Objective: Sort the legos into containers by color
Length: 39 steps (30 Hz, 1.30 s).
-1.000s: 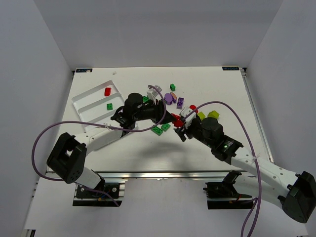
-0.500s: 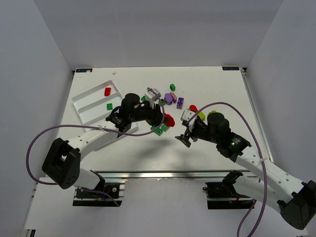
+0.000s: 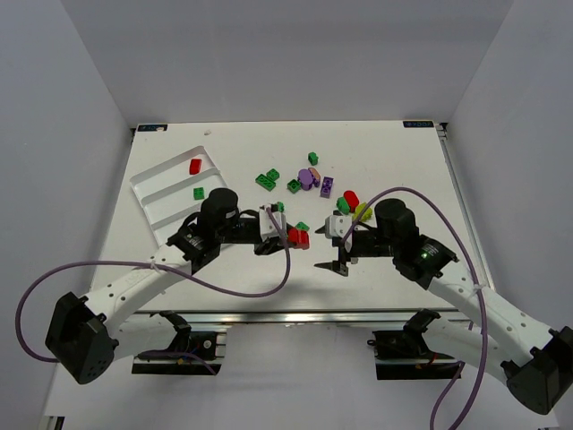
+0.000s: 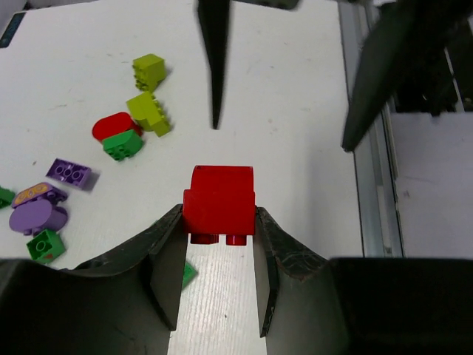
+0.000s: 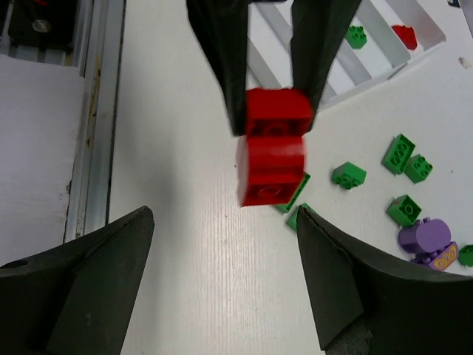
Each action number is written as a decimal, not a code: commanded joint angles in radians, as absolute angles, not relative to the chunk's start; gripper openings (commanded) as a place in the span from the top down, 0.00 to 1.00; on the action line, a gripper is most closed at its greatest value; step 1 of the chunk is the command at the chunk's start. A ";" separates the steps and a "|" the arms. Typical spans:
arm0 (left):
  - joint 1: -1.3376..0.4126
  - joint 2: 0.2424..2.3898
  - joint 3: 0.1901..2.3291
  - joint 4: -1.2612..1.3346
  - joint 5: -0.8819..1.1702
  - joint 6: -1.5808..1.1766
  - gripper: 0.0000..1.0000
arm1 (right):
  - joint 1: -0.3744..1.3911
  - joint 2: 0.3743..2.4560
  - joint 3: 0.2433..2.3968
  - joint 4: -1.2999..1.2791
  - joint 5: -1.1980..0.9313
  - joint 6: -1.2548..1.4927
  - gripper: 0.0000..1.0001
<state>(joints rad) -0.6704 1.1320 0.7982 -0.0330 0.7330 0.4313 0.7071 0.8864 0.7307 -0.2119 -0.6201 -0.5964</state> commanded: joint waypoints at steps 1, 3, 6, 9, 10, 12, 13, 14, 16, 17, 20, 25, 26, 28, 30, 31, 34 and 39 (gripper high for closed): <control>-0.689 1.086 0.775 -0.072 0.805 0.571 1.00 | 0.704 0.910 0.802 -0.204 -0.703 -0.606 0.17; -0.692 1.080 0.773 -0.072 0.816 0.577 1.00 | 0.704 0.928 0.816 -0.193 -0.722 -0.595 0.17; -0.698 1.075 0.767 -0.069 0.839 0.592 1.00 | 0.706 0.962 0.833 -0.187 -0.721 -0.581 0.18; -0.703 1.069 0.762 -0.063 0.844 0.589 1.00 | 0.710 0.994 0.833 -0.176 -0.719 -0.571 0.19; -0.703 1.068 0.762 -0.063 0.842 0.589 1.00 | 0.713 1.002 0.833 -0.175 -0.718 -0.566 0.19; -0.703 1.068 0.762 -0.058 0.845 0.588 1.00 | 0.726 1.017 0.833 -0.169 -0.703 -0.560 0.20; -0.703 1.066 0.761 -0.055 0.848 0.584 1.00 | 0.732 1.020 0.831 -0.158 -0.686 -0.551 0.20; -0.703 1.066 0.762 -0.055 0.853 0.581 1.00 | 0.732 1.028 0.833 -0.149 -0.680 -0.546 0.21; -0.703 1.066 0.761 -0.049 0.857 0.575 1.00 | 0.733 1.034 0.836 -0.124 -0.670 -0.537 0.21; -0.703 1.066 0.761 -0.048 0.859 0.574 1.00 | 0.735 1.043 0.838 -0.121 -0.664 -0.526 0.22; -0.703 1.066 0.761 -0.046 0.859 0.571 1.00 | 0.736 1.058 0.850 -0.112 -0.655 -0.517 0.26; -0.703 1.069 0.762 -0.043 0.864 0.566 1.00 | 0.736 1.066 0.850 -0.109 -0.670 -0.518 0.50; -0.703 1.069 0.762 -0.044 0.864 0.565 1.00 | 0.736 1.068 0.853 -0.113 -0.673 -0.520 0.54; -0.703 1.071 0.762 -0.043 0.865 0.561 1.00 | 0.736 1.069 0.853 -0.115 -0.675 -0.523 0.66; -0.703 1.071 0.762 -0.041 0.867 0.561 1.00 | 0.736 1.068 0.848 -0.115 -0.678 -0.523 0.82; -0.703 1.069 0.762 -0.041 0.865 0.560 1.00 | 0.736 1.066 0.847 -0.115 -0.677 -0.522 0.86; -0.701 1.069 0.762 -0.049 0.851 0.563 1.00 | 0.733 1.045 0.827 -0.109 -0.654 -0.522 1.00; -0.667 1.072 0.761 -0.038 0.850 0.561 1.00 | 0.719 0.974 0.785 -0.086 -0.644 -0.522 1.00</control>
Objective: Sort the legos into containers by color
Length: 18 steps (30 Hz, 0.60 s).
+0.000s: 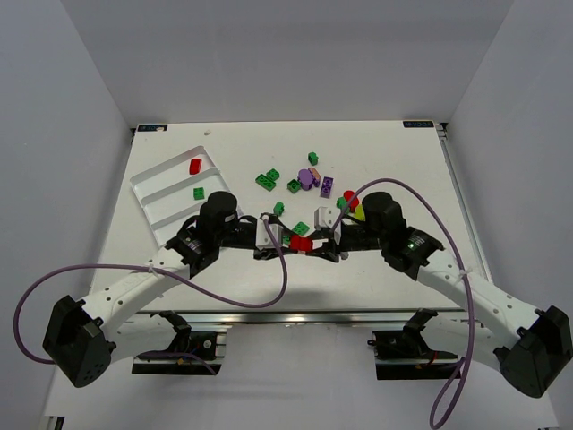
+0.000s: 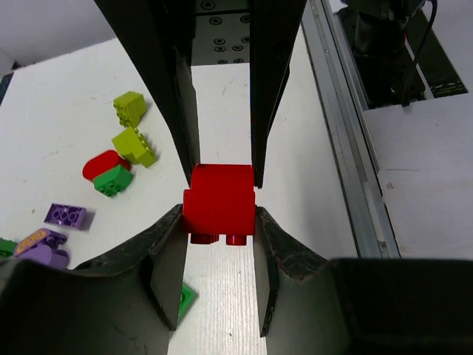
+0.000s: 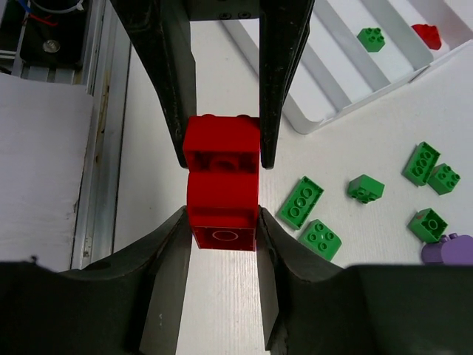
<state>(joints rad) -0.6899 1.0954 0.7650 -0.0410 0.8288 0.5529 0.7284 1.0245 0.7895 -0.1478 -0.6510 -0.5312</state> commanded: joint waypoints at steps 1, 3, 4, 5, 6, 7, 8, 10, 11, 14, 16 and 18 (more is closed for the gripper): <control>-0.658 1.074 0.759 -0.034 0.854 0.557 1.00 | 0.713 0.962 0.779 -0.086 -0.640 -0.520 1.00; -0.632 1.075 0.756 -0.020 0.865 0.549 1.00 | 0.709 0.956 0.776 -0.086 -0.640 -0.520 1.00; -0.621 1.078 0.755 -0.012 0.870 0.543 1.00 | 0.707 0.951 0.773 -0.084 -0.634 -0.520 1.00; -0.603 1.080 0.750 -0.006 0.879 0.538 1.00 | 0.707 0.943 0.775 -0.087 -0.630 -0.522 1.00; -0.592 1.084 0.749 0.026 0.884 0.523 1.00 | 0.707 0.940 0.776 -0.087 -0.623 -0.522 1.00; -0.580 1.094 0.749 0.034 0.890 0.520 1.00 | 0.707 0.936 0.776 -0.089 -0.612 -0.522 1.00; -0.559 1.100 0.750 0.041 0.897 0.515 1.00 | 0.707 0.925 0.775 -0.087 -0.608 -0.522 1.00; -0.535 1.109 0.753 0.052 0.907 0.502 1.00 | 0.707 0.911 0.769 -0.086 -0.591 -0.520 1.00; -0.510 1.118 0.755 0.069 0.908 0.497 1.00 | 0.707 0.907 0.767 -0.084 -0.580 -0.519 1.00; -0.444 1.147 0.761 0.121 0.876 0.402 1.00 | 0.707 0.885 0.755 -0.071 -0.516 -0.506 1.00; -0.408 1.179 0.805 0.126 0.750 0.333 1.00 | 0.707 0.870 0.752 -0.061 -0.461 -0.480 1.00; -0.342 1.262 0.857 0.101 0.631 0.194 1.00 | 0.707 0.862 0.752 -0.058 -0.424 -0.463 1.00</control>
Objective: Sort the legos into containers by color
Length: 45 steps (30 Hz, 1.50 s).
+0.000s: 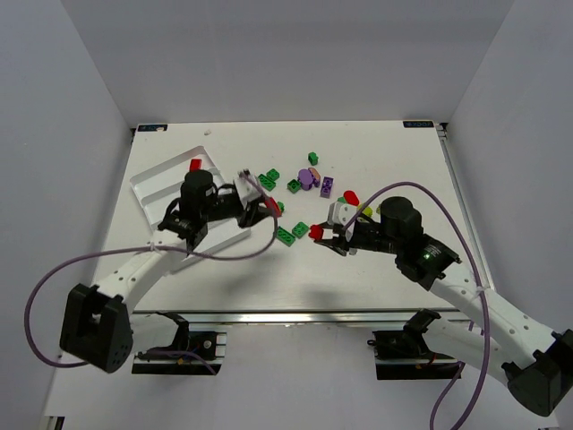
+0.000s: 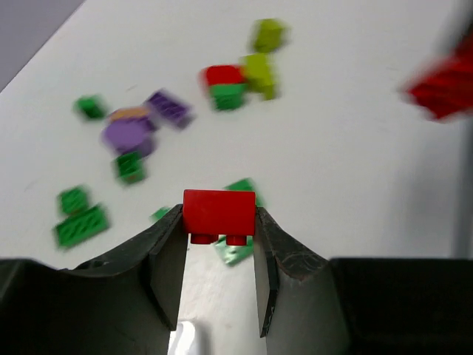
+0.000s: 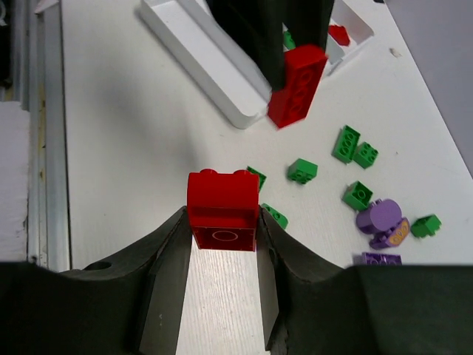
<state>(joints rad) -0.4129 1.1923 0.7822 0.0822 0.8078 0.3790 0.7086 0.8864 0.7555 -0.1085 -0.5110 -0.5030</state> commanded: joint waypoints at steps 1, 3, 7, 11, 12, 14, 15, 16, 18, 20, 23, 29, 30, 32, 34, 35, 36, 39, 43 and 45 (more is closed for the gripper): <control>-0.316 1.297 0.918 0.089 0.495 0.140 1.00 | 0.707 0.856 0.750 -0.055 -0.410 -0.447 1.00; -0.229 1.406 0.974 0.045 0.396 0.008 1.00 | 0.709 0.854 0.750 -0.054 -0.407 -0.439 1.00; -0.098 1.534 1.054 0.029 0.269 -0.150 1.00 | 0.712 0.862 0.749 -0.060 -0.414 -0.431 1.00; -0.045 1.609 1.132 0.046 -0.058 -0.241 1.00 | 0.722 0.868 0.747 -0.060 -0.407 -0.428 1.00; -0.041 1.624 1.149 0.043 -0.125 -0.268 1.00 | 0.724 0.870 0.747 -0.058 -0.405 -0.428 1.00; -0.035 1.670 1.179 0.048 -0.287 -0.290 1.00 | 0.727 0.874 0.746 -0.057 -0.399 -0.429 1.00; -0.032 1.684 1.207 0.049 -0.319 -0.291 1.00 | 0.729 0.876 0.746 -0.057 -0.396 -0.430 1.00; -0.029 1.696 1.216 0.054 -0.339 -0.290 1.00 | 0.729 0.879 0.746 -0.057 -0.393 -0.431 1.00; -0.025 1.732 1.239 0.081 -0.430 -0.302 1.00 | 0.732 0.882 0.746 -0.057 -0.390 -0.431 1.00; -0.018 1.778 1.262 0.075 -0.468 -0.305 1.00 | 0.732 0.888 0.746 -0.055 -0.387 -0.431 1.00; -0.009 1.851 1.331 0.035 -0.543 -0.313 1.00 | 0.732 0.893 0.744 -0.055 -0.382 -0.430 1.00; -0.002 1.914 1.367 0.071 -0.554 -0.308 0.96 | 0.733 0.893 0.744 -0.054 -0.380 -0.430 1.00; -0.002 1.924 1.374 0.068 -0.555 -0.307 0.95 | 0.733 0.891 0.744 -0.052 -0.380 -0.430 1.00; -0.002 1.934 1.388 0.063 -0.558 -0.305 0.85 | 0.733 0.890 0.744 -0.054 -0.382 -0.430 1.00; -0.002 1.942 1.385 0.064 -0.557 -0.307 0.78 | 0.732 0.888 0.742 -0.054 -0.382 -0.430 1.00; -0.002 1.944 1.381 0.066 -0.551 -0.308 0.76 | 0.733 0.888 0.744 -0.054 -0.382 -0.428 1.00; -0.002 1.944 1.375 0.067 -0.546 -0.308 0.72 | 0.733 0.887 0.742 -0.052 -0.382 -0.428 1.00; -0.002 1.944 1.368 0.055 -0.528 -0.311 0.39 | 0.733 0.885 0.744 -0.052 -0.380 -0.428 1.00; -0.002 1.913 1.367 0.037 -0.503 -0.301 0.17 | 0.733 0.881 0.742 -0.051 -0.374 -0.430 1.00; -0.002 1.895 1.362 0.029 -0.479 -0.296 0.13 | 0.732 0.882 0.742 -0.051 -0.373 -0.430 1.00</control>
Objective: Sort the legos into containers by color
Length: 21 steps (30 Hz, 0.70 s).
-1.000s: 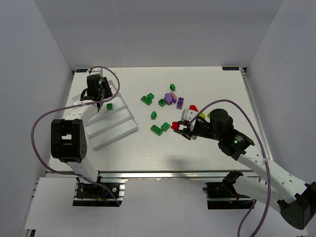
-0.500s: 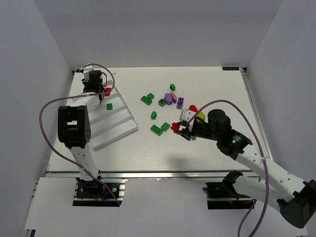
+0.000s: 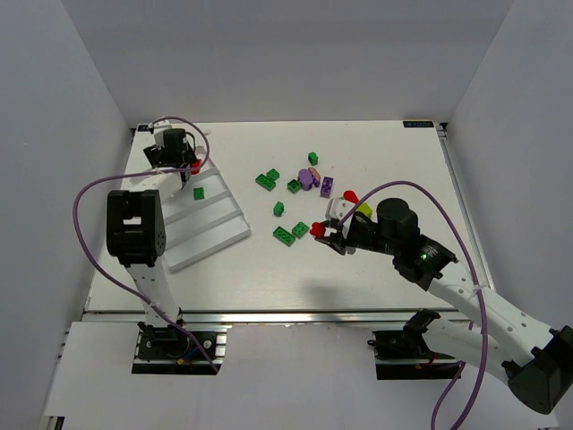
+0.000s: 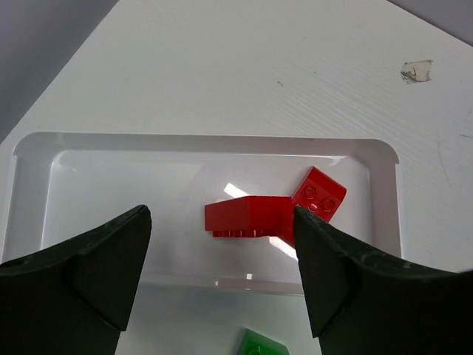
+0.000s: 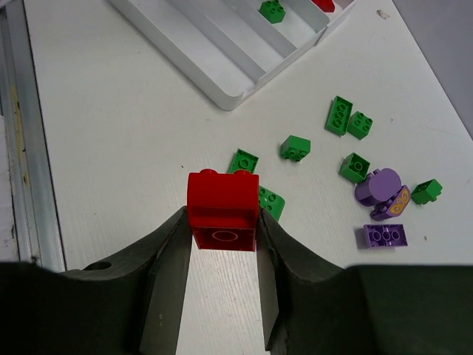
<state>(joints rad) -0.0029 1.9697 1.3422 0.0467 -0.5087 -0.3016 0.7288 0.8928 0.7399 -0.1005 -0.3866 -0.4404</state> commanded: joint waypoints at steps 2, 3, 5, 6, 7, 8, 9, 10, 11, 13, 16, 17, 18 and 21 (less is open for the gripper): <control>-0.002 1.861 1.362 0.022 -0.468 -0.293 0.13 | 0.733 0.884 0.742 -0.051 -0.371 -0.430 1.00; -0.002 1.846 1.358 0.008 -0.447 -0.298 0.14 | 0.733 0.885 0.742 -0.051 -0.370 -0.430 1.00; -0.002 1.791 1.344 0.006 -0.407 -0.316 0.20 | 0.733 0.885 0.741 -0.048 -0.367 -0.430 1.00; -0.002 1.766 1.321 0.006 -0.340 -0.324 0.35 | 0.733 0.888 0.741 -0.046 -0.364 -0.426 1.00; -0.002 1.741 1.304 0.009 -0.300 -0.343 0.45 | 0.733 0.890 0.739 -0.045 -0.361 -0.425 1.00; -0.002 1.686 1.283 0.017 -0.255 -0.357 0.52 | 0.732 0.893 0.739 -0.041 -0.357 -0.423 1.00; -0.002 1.652 1.257 0.053 -0.171 -0.379 0.60 | 0.733 0.893 0.738 -0.031 -0.354 -0.419 1.00; -0.002 1.616 1.180 0.087 -0.128 -0.405 0.64 | 0.733 0.896 0.736 -0.026 -0.350 -0.407 1.00; -0.002 1.576 1.140 0.119 -0.076 -0.467 0.67 | 0.732 0.899 0.738 -0.025 -0.336 -0.402 1.00; -0.002 1.485 1.039 0.231 0.140 -0.565 0.69 | 0.732 0.905 0.735 -0.018 -0.330 -0.397 1.00; -0.057 1.436 0.985 0.305 0.301 -0.652 0.60 | 0.730 0.907 0.726 -0.011 -0.325 -0.402 1.00; -0.087 1.434 0.977 0.298 0.322 -0.656 0.55 | 0.730 0.905 0.723 -0.011 -0.322 -0.409 1.00; -0.153 1.434 0.976 0.275 0.340 -0.655 0.51 | 0.730 0.907 0.719 -0.011 -0.318 -0.414 1.00; -0.274 1.439 0.963 0.265 0.412 -0.653 0.43 | 0.729 0.911 0.715 0.017 -0.296 -0.426 1.00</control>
